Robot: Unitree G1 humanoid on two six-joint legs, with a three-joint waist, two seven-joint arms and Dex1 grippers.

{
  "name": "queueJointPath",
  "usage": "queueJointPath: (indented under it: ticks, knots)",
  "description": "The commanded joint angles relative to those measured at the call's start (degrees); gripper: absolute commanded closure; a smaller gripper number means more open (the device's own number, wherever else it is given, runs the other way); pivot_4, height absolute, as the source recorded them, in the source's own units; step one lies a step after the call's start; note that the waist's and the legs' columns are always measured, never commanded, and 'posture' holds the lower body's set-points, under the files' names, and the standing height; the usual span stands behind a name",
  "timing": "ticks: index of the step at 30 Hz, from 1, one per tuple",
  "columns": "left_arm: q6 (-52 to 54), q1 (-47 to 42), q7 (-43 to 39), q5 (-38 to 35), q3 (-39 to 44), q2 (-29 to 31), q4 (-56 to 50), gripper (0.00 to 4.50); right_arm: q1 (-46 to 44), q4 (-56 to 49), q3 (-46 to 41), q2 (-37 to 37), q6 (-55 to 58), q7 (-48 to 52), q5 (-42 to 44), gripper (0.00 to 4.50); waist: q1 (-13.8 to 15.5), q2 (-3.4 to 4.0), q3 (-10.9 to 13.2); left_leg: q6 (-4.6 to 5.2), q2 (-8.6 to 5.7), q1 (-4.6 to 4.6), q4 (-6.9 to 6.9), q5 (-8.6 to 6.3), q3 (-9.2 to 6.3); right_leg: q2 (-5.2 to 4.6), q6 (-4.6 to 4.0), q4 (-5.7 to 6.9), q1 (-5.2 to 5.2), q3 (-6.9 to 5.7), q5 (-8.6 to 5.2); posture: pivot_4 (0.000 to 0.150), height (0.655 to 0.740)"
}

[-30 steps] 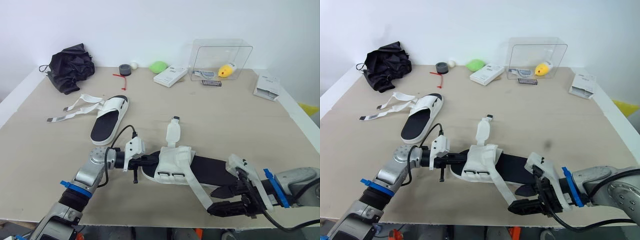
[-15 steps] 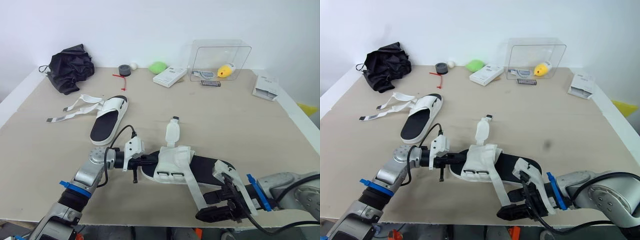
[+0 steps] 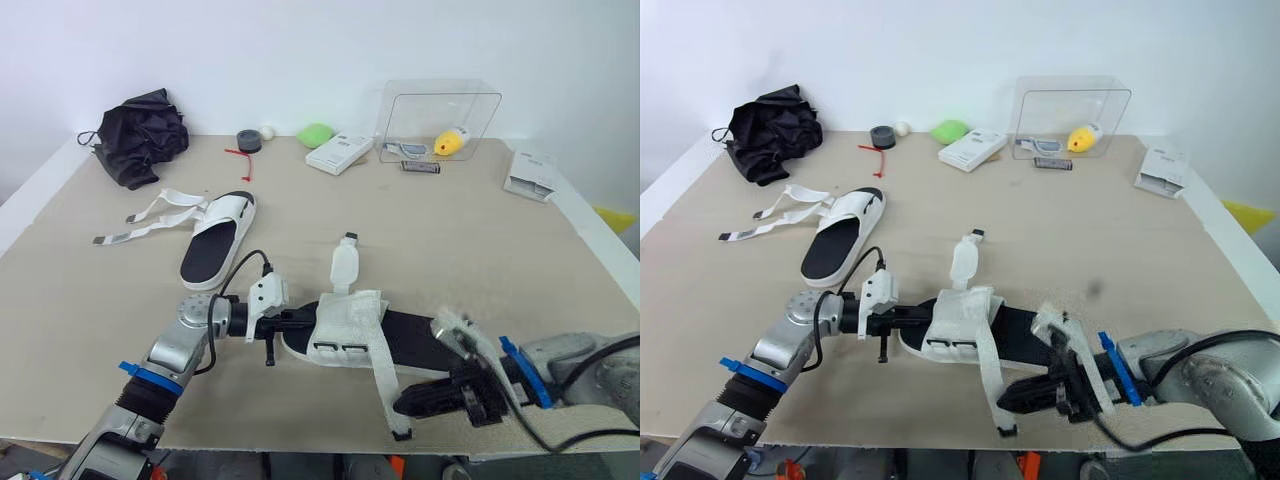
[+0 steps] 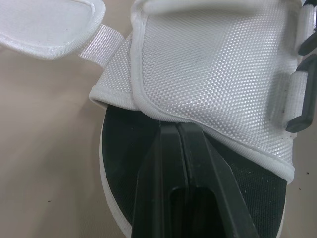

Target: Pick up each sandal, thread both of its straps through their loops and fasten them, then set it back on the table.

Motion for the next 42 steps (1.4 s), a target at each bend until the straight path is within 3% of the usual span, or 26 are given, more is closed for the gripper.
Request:
queueJointPath:
  ticks: [1,5,8,14,17,24,33,42]
  knots:
    - [4.0,3.3,1.6,4.8,-2.8,1.5,7.5,4.50,-6.2,7.3,-4.2,3.5,-1.0,-8.0,16.1,4.37,0.0,-0.03,0.0,0.01,0.03,0.01,0.04,0.00,0.00,0.06,-0.01,0.00,0.01,0.03,0.04,0.150,0.7400]
    - [4.1,3.4,1.5,4.9,-2.9,1.4,7.4,4.50,-15.9,18.1,-1.7,7.0,-5.9,-24.5,33.5,4.37,-0.1,-0.04,0.0,0.07,0.07,0.04,0.08,0.04,0.01,0.13,-0.11,0.00,0.00,0.12,0.15,0.150,0.7400]
    - [4.1,3.3,1.7,5.0,-2.8,1.2,7.4,4.50,-20.8,22.9,0.5,8.8,-6.9,-32.4,39.4,4.37,-0.1,0.00,0.0,0.13,0.08,0.01,0.06,0.08,0.00,0.16,-0.16,0.00,-0.02,0.13,0.21,0.150,0.7400]
    - [4.1,3.5,2.0,5.0,-2.7,1.0,7.3,4.50,-21.9,23.7,4.2,11.4,-3.7,-38.2,39.6,4.37,0.0,0.18,-0.1,0.15,0.10,-0.11,0.05,0.09,-0.12,0.17,-0.18,0.01,-0.03,0.21,0.20,0.150,0.7400]
    - [4.3,4.0,2.2,4.9,-2.6,1.1,6.7,4.50,-20.1,23.7,9.4,11.1,-1.3,-42.8,39.6,4.37,-0.1,0.18,-0.1,0.16,0.12,-0.11,0.06,0.09,-0.11,0.15,-0.18,0.01,-0.04,0.22,0.23,0.150,0.7400]
    - [4.5,4.4,2.4,4.9,-2.5,1.1,6.4,4.50,-20.3,26.0,11.7,9.7,0.6,-46.5,39.6,4.37,-0.1,0.31,-0.2,0.24,0.22,-0.13,0.05,0.14,-0.08,0.07,-0.31,0.01,-0.12,0.21,0.29,0.150,0.7400]
    - [4.7,4.4,2.6,4.7,-2.7,0.9,6.4,4.50,-27.7,34.1,11.1,9.8,2.4,-47.2,39.6,4.37,-0.1,0.35,-0.2,0.33,0.23,-0.12,0.05,0.20,-0.04,0.11,-0.36,0.01,-0.15,0.21,0.34,0.150,0.7400]
    - [4.9,4.7,3.1,4.5,-2.5,0.7,6.2,4.50,-24.8,31.9,12.0,8.9,4.6,-47.2,39.6,4.37,0.0,0.37,-0.3,0.34,0.24,-0.24,0.04,0.20,-0.12,0.09,-0.35,0.01,-0.20,0.16,0.32,0.150,0.7400]
